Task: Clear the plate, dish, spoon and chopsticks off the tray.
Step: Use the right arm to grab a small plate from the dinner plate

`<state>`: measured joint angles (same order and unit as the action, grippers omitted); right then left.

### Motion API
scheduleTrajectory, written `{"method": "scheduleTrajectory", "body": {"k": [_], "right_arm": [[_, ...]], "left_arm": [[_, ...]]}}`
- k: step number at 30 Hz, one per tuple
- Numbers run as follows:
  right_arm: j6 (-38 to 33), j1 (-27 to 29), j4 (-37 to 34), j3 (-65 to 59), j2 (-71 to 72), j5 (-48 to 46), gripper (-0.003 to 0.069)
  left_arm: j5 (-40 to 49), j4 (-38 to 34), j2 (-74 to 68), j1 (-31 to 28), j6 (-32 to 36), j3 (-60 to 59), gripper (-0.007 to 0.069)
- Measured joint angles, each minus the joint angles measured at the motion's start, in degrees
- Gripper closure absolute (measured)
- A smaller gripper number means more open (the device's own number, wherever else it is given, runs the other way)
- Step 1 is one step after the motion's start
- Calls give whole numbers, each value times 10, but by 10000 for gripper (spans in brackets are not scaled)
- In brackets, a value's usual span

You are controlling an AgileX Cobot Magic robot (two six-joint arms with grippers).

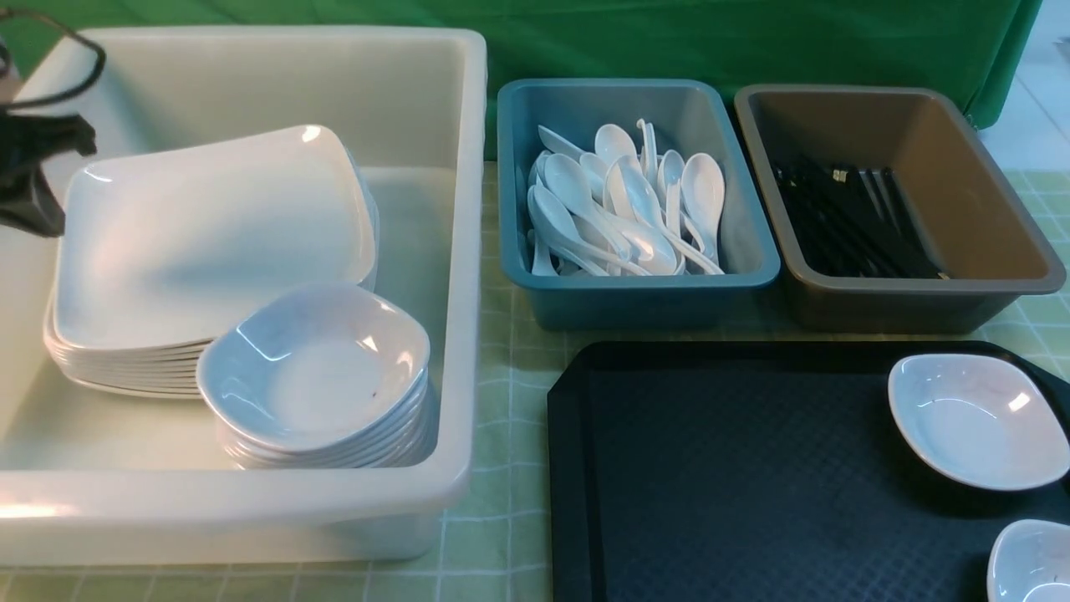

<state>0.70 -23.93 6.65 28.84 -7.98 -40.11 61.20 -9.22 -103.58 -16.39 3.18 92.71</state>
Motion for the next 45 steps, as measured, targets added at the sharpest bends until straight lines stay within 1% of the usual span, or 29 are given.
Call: {"method": "scheduleTrajectory", "body": {"k": [2, 3, 7, 9, 10, 12, 16, 19, 21, 23, 26, 29, 33, 36, 37, 38, 39, 41, 42, 43, 44, 45], "right_arm": [[0, 0, 0, 0, 0, 1, 482], [0, 0, 0, 0, 0, 2, 482], [0, 0, 2, 0, 0, 6, 482], [0, 0, 3, 0, 0, 15, 482], [0, 0, 3, 0, 0, 16, 482], [0, 0, 3, 0, 0, 22, 482], [0, 0, 3, 0, 0, 35, 482], [0, 0, 3, 0, 0, 38, 482], [0, 0, 3, 0, 0, 38, 482], [0, 0, 4, 0, 0, 38, 482], [0, 0, 4, 0, 0, 38, 482], [0, 0, 4, 0, 0, 38, 482], [0, 0, 4, 0, 0, 38, 482], [0, 0, 4, 0, 0, 38, 485], [0, 0, 4, 0, 0, 38, 485], [0, 0, 4, 3, 0, 32, 502], [0, 0, 4, 13, -1, 16, 546], [0, 0, 4, 28, -5, -7, 611], [0, 0, 4, 37, -8, -21, 624], [0, 0, 5, 49, -14, -40, 638], [0, 0, 6, 52, -16, -44, 642], [1, 0, 10, 71, -27, -75, 648]], "left_arm": [[51, -11, 15, 0, 0, -6, 635], [62, -15, 22, 0, 0, -18, 635], [62, -17, 42, 2, -1, -80, 635], [4, -19, 44, 4, -9, -134, 635], [-1, -18, 44, 4, -9, -137, 635], [-55, -20, 42, 5, -14, -163, 635], [-104, -6, 36, 8, -17, -176, 635], [-116, 15, 36, 9, -32, -177, 635], [-130, 48, 36, 9, -53, -177, 635], [-133, 64, 36, 9, -63, -172, 635], [-120, 79, 38, 9, -65, -160, 635], [-104, 79, 47, 9, -66, -149, 635], [-84, 25, 93, 8, -49, -126, 635], [-46, -59, 130, 9, -24, -123, 635], [-42, -59, 132, 9, -21, -123, 635], [-15, -113, 144, 16, 2, -123, 635], [11, -160, 155, 36, 24, -123, 635], [32, -201, 162, 78, 36, -123, 635], [38, -210, 163, 96, 38, -123, 635], [42, -221, 164, 131, 38, -123, 635], [42, -224, 164, 147, 38, -123, 635], [39, -228, 162, 204, 33, -123, 635]]}}
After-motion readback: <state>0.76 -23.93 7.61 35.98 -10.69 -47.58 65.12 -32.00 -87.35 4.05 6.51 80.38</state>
